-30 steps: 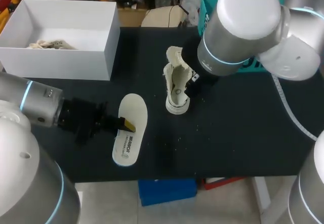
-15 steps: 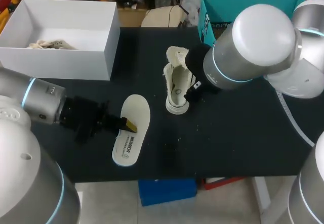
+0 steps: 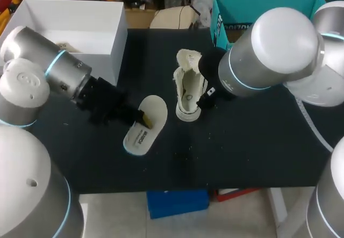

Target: Take the shoe out of the shoebox, open the shoe tongue, remove and reinsert the insole, then place the shoe into the shoebox

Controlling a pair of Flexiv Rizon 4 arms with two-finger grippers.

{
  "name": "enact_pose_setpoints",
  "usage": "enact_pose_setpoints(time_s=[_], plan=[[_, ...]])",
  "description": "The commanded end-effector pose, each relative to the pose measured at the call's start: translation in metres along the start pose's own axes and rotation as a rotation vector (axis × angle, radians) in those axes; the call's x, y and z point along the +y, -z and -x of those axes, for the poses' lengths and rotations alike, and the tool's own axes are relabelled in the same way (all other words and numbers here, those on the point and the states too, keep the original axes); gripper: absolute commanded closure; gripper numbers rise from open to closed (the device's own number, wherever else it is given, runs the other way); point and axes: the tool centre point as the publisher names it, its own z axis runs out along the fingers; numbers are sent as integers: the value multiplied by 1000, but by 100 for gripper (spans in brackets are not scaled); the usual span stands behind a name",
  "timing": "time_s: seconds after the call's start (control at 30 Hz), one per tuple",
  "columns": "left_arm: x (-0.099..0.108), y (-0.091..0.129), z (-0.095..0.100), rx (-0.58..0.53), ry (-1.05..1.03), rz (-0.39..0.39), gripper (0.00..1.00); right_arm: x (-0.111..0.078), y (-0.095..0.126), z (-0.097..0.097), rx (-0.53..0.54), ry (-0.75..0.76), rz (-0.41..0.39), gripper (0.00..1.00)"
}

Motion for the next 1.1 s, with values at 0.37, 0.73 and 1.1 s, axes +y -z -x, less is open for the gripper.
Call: enact_pose_setpoints(time_s=[0.37, 0.73, 1.1], plan=[[30, -11, 9, 105, -5, -135, 100, -2, 0, 0, 2, -1, 3, 0], [32, -10, 9, 108, 28, -155, 100, -2, 0, 0, 2, -1, 3, 0], [46, -22, 24, 204, 59, -227, 100, -2, 0, 0, 2, -1, 3, 0]])
